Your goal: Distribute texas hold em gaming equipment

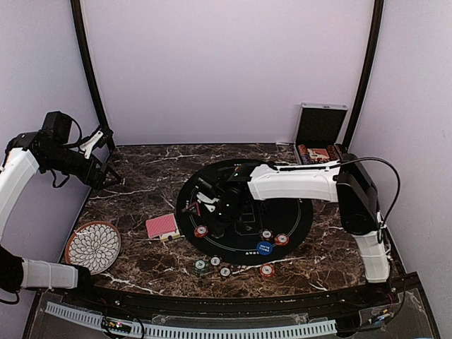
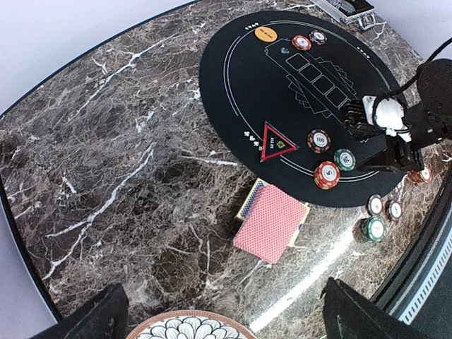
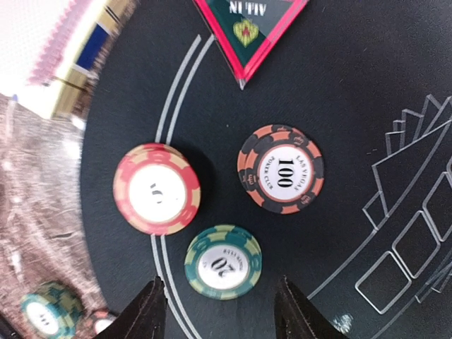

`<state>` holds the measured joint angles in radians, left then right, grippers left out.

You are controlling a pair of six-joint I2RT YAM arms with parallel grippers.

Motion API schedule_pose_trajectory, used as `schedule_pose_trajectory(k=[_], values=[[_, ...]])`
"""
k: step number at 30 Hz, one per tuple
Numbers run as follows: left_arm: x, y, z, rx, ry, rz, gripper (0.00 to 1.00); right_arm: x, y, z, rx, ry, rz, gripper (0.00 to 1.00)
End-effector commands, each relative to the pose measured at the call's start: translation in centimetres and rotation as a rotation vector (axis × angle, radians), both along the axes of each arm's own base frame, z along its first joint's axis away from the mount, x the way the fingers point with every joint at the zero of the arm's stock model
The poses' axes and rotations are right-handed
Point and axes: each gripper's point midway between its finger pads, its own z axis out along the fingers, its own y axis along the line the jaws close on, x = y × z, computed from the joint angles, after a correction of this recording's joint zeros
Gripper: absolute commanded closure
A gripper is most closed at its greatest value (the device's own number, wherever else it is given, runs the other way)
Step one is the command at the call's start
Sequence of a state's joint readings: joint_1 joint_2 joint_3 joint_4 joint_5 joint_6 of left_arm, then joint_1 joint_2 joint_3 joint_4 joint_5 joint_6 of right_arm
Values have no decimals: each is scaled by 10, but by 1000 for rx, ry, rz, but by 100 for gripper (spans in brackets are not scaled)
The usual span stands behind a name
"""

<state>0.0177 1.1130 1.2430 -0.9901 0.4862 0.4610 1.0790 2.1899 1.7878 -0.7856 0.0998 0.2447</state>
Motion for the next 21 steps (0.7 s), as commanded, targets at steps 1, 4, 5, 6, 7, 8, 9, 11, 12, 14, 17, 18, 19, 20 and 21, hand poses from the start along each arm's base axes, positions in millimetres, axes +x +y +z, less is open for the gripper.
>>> schedule_pose_trajectory(k=[1, 4, 5, 6, 7, 8, 9, 11, 12, 14, 17, 18, 19, 20, 21], values=[[-7, -1, 4, -2, -5, -13, 1, -8, 6, 52, 114, -3, 15, 47], [-7, -1, 4, -1, -6, -13, 1, -27, 12, 65, 148, -2, 63, 41], [-7, -1, 4, 0, -5, -12, 1, -35, 14, 67, 150, 0, 82, 38], [-7, -1, 4, -2, -5, -13, 1, -43, 17, 68, 148, 3, 102, 36], [-7, -2, 4, -4, -5, -15, 1, -52, 20, 68, 142, 6, 124, 35], [-7, -2, 5, -8, -6, -16, 1, -62, 23, 66, 137, 12, 150, 33], [-7, -2, 5, -9, -5, -16, 1, -72, 27, 64, 131, 15, 177, 31], [-7, -2, 5, -10, -4, -16, 1, -88, 32, 57, 112, 26, 221, 30], [-7, -2, 5, -11, -4, -17, 1, -96, 35, 51, 100, 33, 242, 29], [-8, -2, 5, -9, -3, -17, 1, -110, 39, 39, 74, 47, 278, 28], [-8, -2, 5, -10, -2, -16, 1, -121, 43, 26, 45, 55, 313, 27], [-8, -2, 6, -10, -2, -16, 1, -124, 44, 23, 37, 57, 323, 27], [-8, -2, 6, -10, -2, -17, 1, -126, 45, 20, 31, 57, 332, 26], [-9, -2, 6, -10, -1, -17, 1, -127, 46, 17, 26, 59, 338, 25], [-9, -3, 6, -11, -1, -18, 1, -128, 47, 15, 22, 59, 343, 25]])
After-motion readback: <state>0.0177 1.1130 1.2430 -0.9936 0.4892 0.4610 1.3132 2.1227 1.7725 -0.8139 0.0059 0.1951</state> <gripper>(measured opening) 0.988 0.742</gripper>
